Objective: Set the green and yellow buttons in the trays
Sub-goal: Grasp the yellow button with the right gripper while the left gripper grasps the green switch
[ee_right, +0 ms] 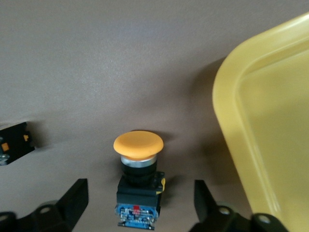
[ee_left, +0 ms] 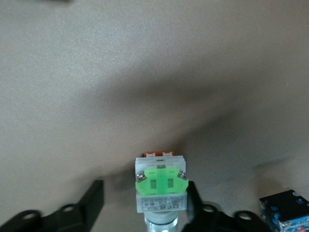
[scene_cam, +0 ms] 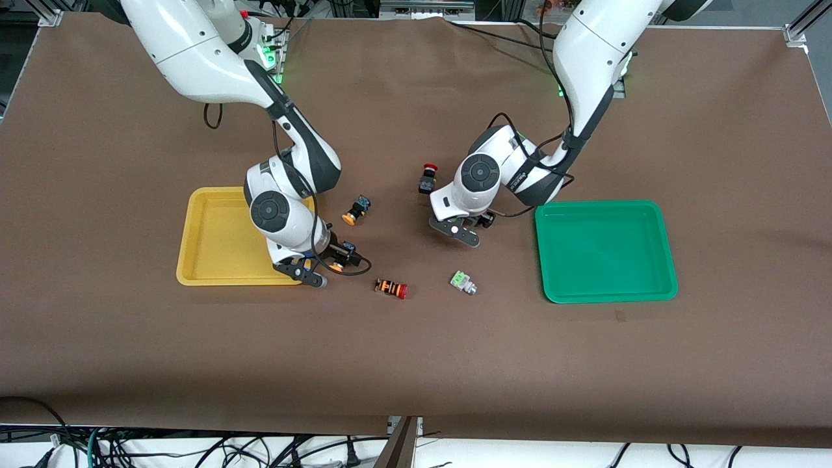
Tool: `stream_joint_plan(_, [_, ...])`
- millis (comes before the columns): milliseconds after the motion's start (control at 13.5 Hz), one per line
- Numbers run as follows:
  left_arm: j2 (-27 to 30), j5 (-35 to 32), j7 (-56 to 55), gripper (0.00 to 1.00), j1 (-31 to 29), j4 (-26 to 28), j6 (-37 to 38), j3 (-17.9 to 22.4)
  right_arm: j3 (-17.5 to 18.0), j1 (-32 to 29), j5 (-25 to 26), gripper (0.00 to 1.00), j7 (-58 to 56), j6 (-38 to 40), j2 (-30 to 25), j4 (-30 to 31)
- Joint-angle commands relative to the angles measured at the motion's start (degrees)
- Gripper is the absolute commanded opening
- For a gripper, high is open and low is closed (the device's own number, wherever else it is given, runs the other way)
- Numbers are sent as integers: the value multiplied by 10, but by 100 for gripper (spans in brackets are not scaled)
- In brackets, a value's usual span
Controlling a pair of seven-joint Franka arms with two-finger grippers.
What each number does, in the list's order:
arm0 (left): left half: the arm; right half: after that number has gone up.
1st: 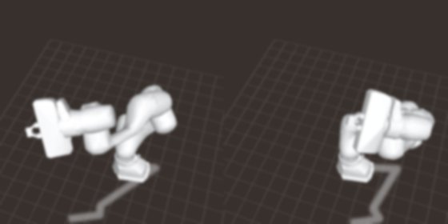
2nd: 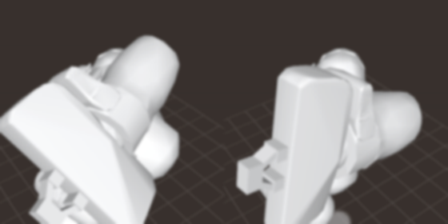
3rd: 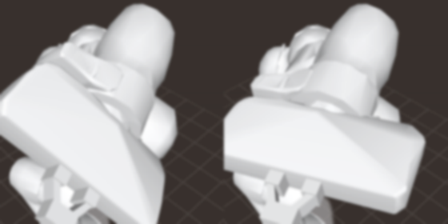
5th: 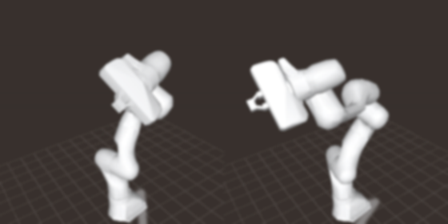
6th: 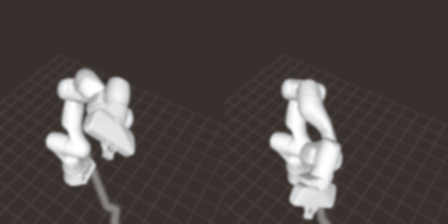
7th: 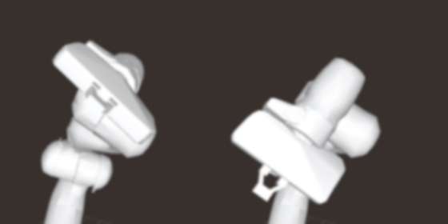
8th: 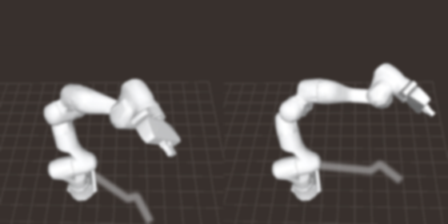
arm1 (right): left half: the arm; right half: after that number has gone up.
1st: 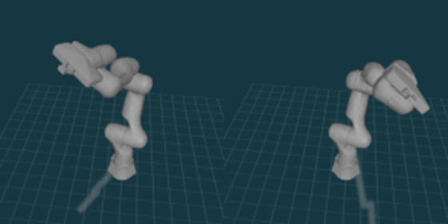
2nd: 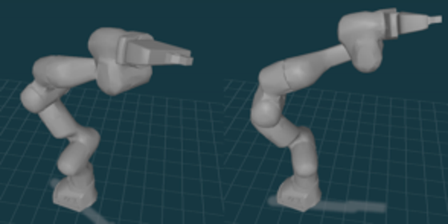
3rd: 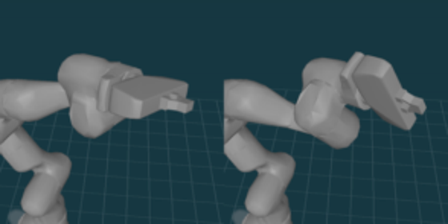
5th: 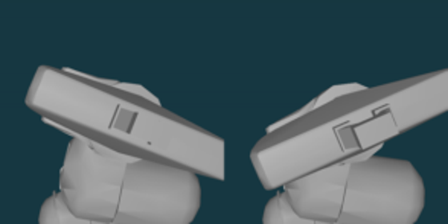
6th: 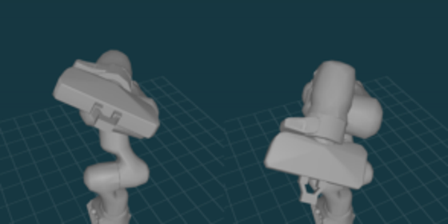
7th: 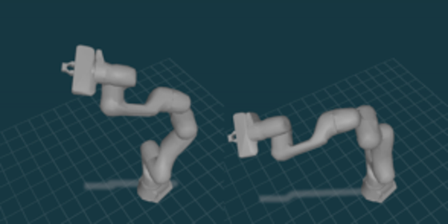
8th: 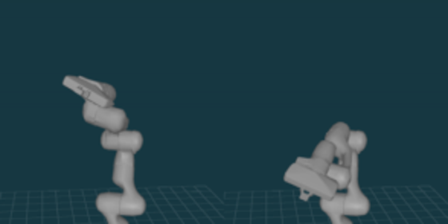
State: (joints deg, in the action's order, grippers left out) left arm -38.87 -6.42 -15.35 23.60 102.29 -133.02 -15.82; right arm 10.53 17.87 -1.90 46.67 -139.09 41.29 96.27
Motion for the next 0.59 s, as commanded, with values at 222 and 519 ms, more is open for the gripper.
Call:
stream_joint_plan(222, [24,-11,1,0,1,-18,47,3,-1,9,-6,0,2,-11,16,-4])
stream_joint_plan(519, [110,-12,23,0,-41,-41,218,18,-3,-23,-3,0,-90,110,-30,-43])
